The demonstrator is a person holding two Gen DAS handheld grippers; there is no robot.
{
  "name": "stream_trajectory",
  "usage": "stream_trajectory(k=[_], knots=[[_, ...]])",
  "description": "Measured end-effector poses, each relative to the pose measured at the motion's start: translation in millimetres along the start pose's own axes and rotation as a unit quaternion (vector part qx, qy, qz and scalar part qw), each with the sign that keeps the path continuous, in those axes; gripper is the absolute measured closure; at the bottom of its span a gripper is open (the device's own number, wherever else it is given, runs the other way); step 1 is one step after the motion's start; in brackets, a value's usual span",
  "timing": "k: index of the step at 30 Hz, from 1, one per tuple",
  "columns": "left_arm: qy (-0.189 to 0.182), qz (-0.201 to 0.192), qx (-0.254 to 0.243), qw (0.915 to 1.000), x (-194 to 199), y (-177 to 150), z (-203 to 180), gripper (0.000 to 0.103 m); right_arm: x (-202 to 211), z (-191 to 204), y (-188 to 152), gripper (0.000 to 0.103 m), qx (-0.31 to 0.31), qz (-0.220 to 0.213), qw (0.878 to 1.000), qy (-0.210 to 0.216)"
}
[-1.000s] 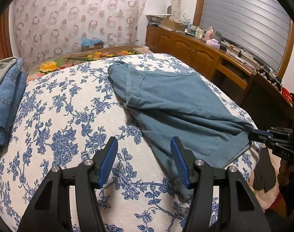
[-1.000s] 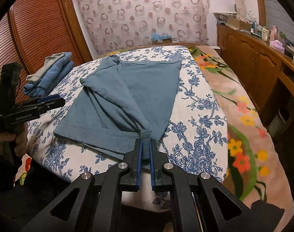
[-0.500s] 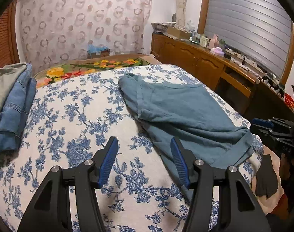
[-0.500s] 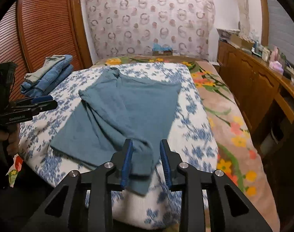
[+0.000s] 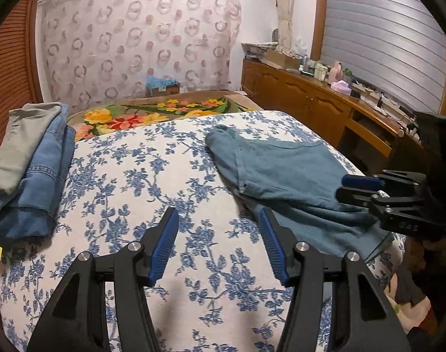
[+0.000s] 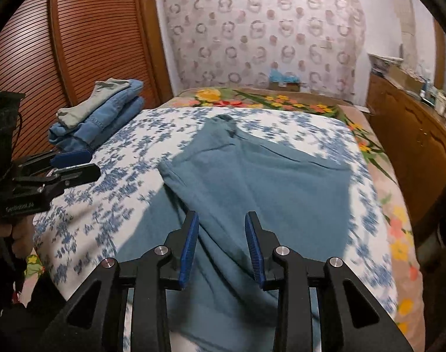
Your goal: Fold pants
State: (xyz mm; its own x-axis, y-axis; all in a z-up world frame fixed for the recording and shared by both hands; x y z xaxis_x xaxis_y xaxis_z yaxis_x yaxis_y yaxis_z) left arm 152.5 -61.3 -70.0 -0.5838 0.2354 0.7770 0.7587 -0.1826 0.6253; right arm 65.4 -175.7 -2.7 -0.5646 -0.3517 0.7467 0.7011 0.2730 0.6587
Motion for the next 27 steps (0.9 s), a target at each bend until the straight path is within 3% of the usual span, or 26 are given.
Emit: stream_trajectory(k=[7, 21, 25, 27], knots=[[0.006, 0.002, 0.011, 0.9999, -2, -4, 12, 0.045, -30, 16, 25, 0.069, 0.033, 0.012, 0.999, 0.012], [0.011, -0.001, 0.035, 0.9993, 2, -12, 34, 0.045, -74, 48, 53, 0.07, 0.083, 0.042, 0.995, -0.022], [0.008, 0.004, 0.035, 0.9994, -2, -14, 34, 0.045, -84, 52, 58, 0.08, 0.101, 0.058, 0.992, -0.043], [0.007, 0.006, 0.034, 0.9994, -3, -15, 32, 0.045, -85, 52, 60, 0.095, 0.104, 0.058, 0.992, -0.046]])
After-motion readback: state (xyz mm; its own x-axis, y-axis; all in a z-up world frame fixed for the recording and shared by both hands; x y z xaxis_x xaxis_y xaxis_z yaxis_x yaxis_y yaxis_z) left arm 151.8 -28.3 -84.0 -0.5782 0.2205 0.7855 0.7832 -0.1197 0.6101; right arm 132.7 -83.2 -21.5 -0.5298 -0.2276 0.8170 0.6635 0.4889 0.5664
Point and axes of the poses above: each gripper's, at about its wrist camera, not at the fingertips, and x roughly against the way its jaws point, z to its left, y to its top, the point moved 3 cm from there along -x, roughly the way its jaws point, and after that the axes turned 12 degrees about z, right-handed, at the moved point
